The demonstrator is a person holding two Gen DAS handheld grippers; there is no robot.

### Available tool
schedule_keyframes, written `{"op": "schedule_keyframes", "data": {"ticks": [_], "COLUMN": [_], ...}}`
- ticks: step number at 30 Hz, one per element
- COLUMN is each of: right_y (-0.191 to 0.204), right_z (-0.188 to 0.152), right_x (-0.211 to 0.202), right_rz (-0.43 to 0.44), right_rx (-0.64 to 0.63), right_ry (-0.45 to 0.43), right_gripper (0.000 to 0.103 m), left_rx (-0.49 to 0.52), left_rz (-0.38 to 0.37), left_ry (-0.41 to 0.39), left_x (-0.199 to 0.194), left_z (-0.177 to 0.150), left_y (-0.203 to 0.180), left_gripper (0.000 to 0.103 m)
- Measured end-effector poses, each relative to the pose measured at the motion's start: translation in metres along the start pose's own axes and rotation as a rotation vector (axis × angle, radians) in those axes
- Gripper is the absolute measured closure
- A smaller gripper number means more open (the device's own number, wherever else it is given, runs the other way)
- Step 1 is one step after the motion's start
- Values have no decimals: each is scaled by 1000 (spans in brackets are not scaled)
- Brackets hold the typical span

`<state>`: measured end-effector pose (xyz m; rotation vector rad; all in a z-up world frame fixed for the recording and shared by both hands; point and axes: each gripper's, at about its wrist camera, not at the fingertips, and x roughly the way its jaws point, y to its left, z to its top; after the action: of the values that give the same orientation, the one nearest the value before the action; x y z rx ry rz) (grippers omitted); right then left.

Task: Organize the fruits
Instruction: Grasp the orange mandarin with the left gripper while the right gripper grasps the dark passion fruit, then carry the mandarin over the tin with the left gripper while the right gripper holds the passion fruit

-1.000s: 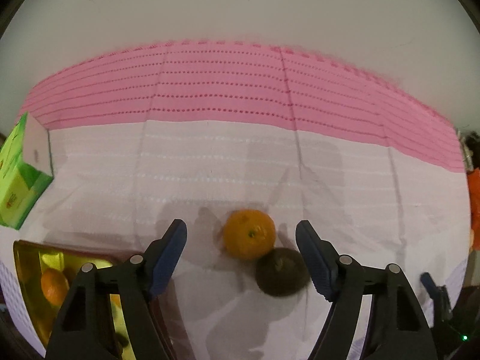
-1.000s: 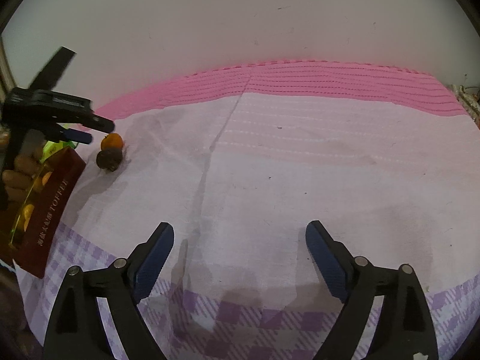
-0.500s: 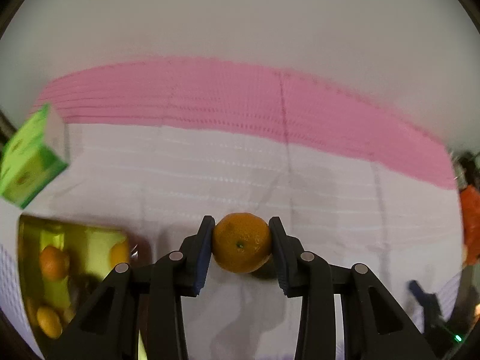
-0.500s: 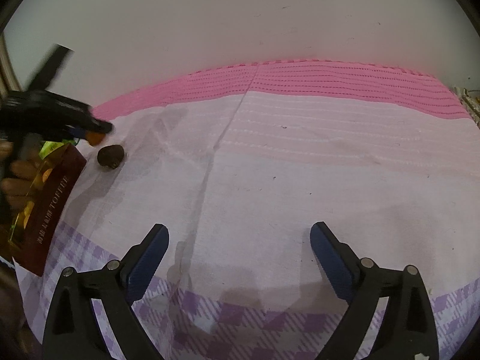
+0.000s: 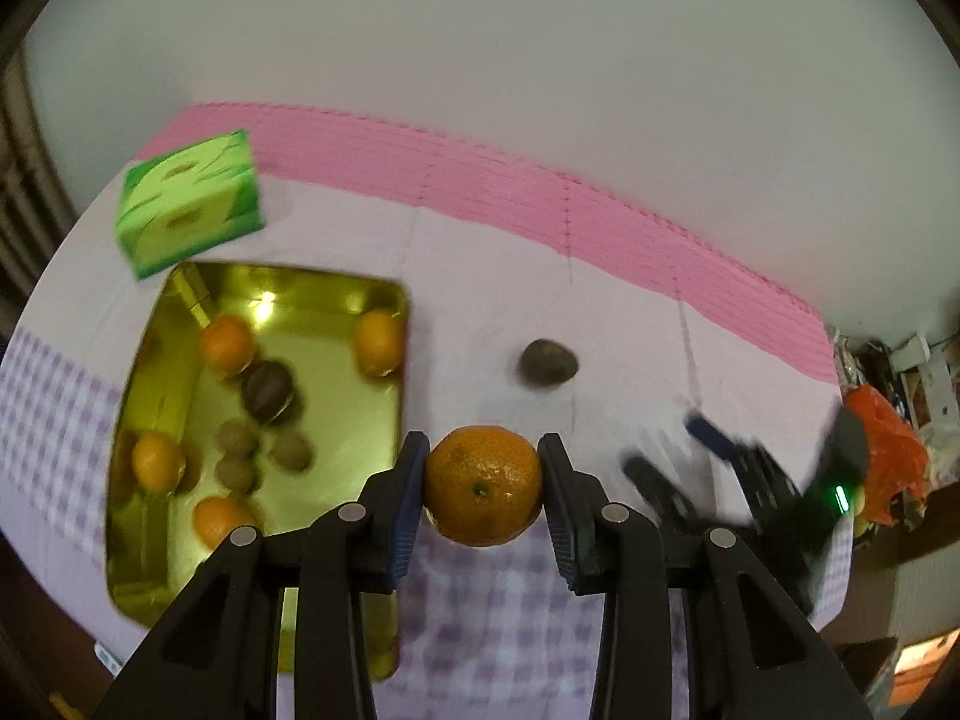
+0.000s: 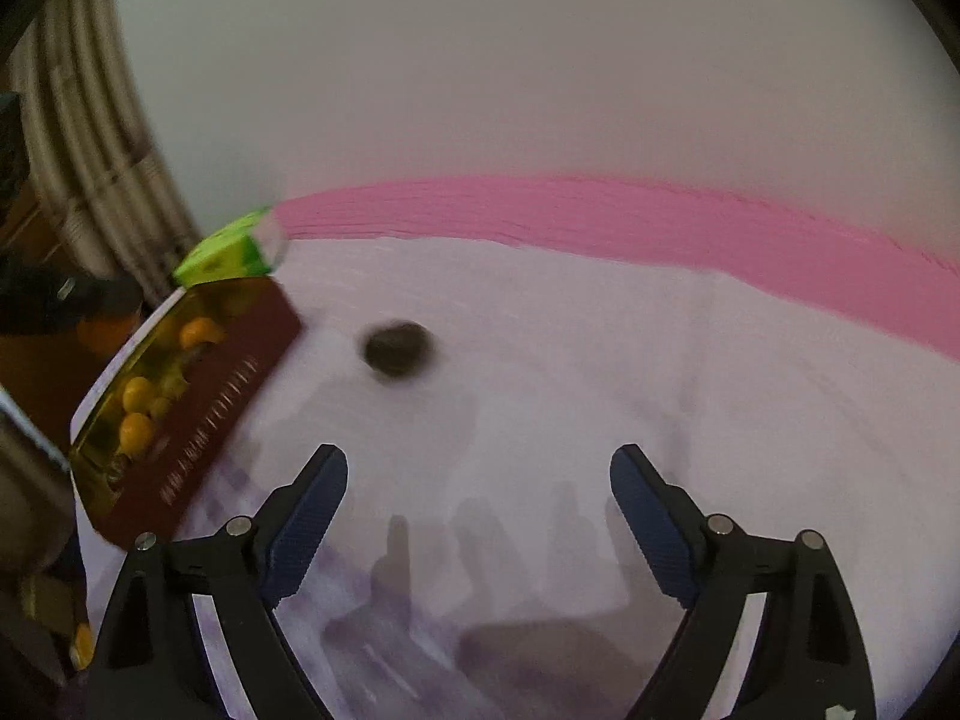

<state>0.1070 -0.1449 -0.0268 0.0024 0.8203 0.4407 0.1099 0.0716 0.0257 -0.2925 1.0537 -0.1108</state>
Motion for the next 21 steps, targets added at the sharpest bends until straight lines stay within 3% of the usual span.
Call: {"op": "schedule_keyframes", "data": {"ticks": [9, 11, 13, 16, 21], "right_y": [27, 29, 36, 39, 33], "right_z": [43, 44, 44, 41, 19], "right_x": [72, 84, 92, 89, 46], "right_rz": [-1, -5, -28, -17, -47], "right_rx": [-36, -40, -81, -105, -83], "right_ry": [72, 96, 110, 130, 48], "right_gripper": [15, 23, 59, 64, 64], "left_rx": [-21, -26, -31, -43, -52], "left_rz": [53, 59, 64, 72, 105], "left_ry": [-33, -43, -51, -68, -99], "left_x": [-36, -39, -41, -44, -46], "left_z": [-23, -25, -25, -28, -35], "left_y": [30, 33, 35, 39, 45], "left_gripper": [65, 65, 65, 65, 65]}}
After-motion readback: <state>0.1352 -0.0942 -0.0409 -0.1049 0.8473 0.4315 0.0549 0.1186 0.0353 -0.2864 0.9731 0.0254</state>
